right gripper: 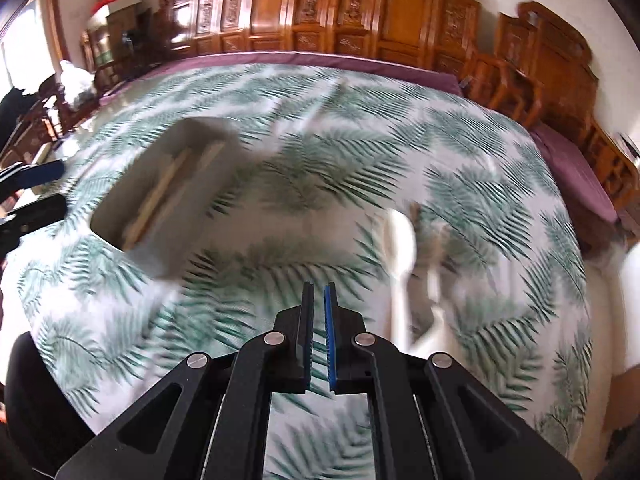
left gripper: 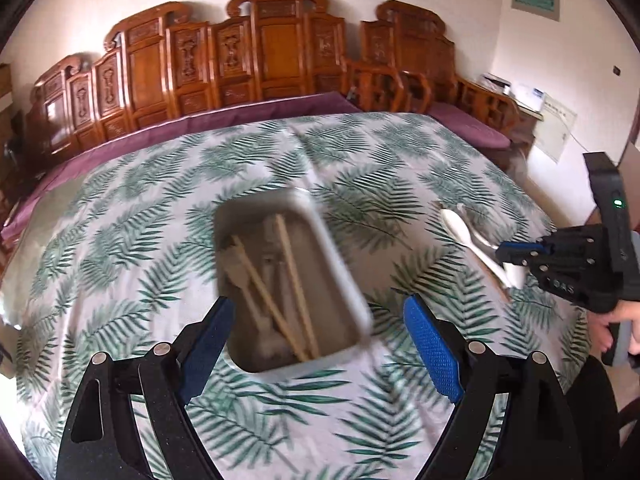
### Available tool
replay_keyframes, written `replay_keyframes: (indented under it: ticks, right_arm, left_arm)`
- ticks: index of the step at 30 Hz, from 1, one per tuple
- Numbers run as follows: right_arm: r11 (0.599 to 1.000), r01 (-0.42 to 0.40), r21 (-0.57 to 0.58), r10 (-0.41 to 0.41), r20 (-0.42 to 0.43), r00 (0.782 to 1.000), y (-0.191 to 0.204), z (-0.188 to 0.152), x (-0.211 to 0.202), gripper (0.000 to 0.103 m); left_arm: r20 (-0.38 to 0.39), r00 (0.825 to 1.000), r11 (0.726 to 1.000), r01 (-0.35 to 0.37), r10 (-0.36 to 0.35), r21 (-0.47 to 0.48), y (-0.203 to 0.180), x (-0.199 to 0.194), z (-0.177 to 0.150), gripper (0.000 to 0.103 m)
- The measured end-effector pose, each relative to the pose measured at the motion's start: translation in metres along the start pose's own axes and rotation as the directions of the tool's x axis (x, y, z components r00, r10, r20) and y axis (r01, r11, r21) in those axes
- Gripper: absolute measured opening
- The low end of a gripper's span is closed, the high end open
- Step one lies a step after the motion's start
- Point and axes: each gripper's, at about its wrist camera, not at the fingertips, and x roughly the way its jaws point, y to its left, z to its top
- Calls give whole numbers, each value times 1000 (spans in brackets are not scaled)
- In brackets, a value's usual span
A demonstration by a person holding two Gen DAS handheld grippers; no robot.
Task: Organize utensils
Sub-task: 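Return both tools to the pile and grasp a metal knife with the right tool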
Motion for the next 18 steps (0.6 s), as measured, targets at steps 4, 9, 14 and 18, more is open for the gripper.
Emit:
replay_keyframes:
  ticks: [4,9,14,18]
  right_arm:
    - [999,35,35,-34,-25,999,-32,-10,9,7]
    - [996,51,70,-47,-48,998,-60,-11,24,25]
    - [994,36,106,-28,-74,997,-78,-7,41,26]
    - [990,15,140,-1,-105,994,-92,1,58,26]
  left_arm:
    - [-3,999,999,34,-34,-3,-20,5,4,83]
    - [-4,998,998,68,-68,-11,-41,14,8,83]
    - [-30,996,996,90,-90,-6,-62,29,4,83]
    - [-70,993,995,99,-99,2,-74,43,-4,83]
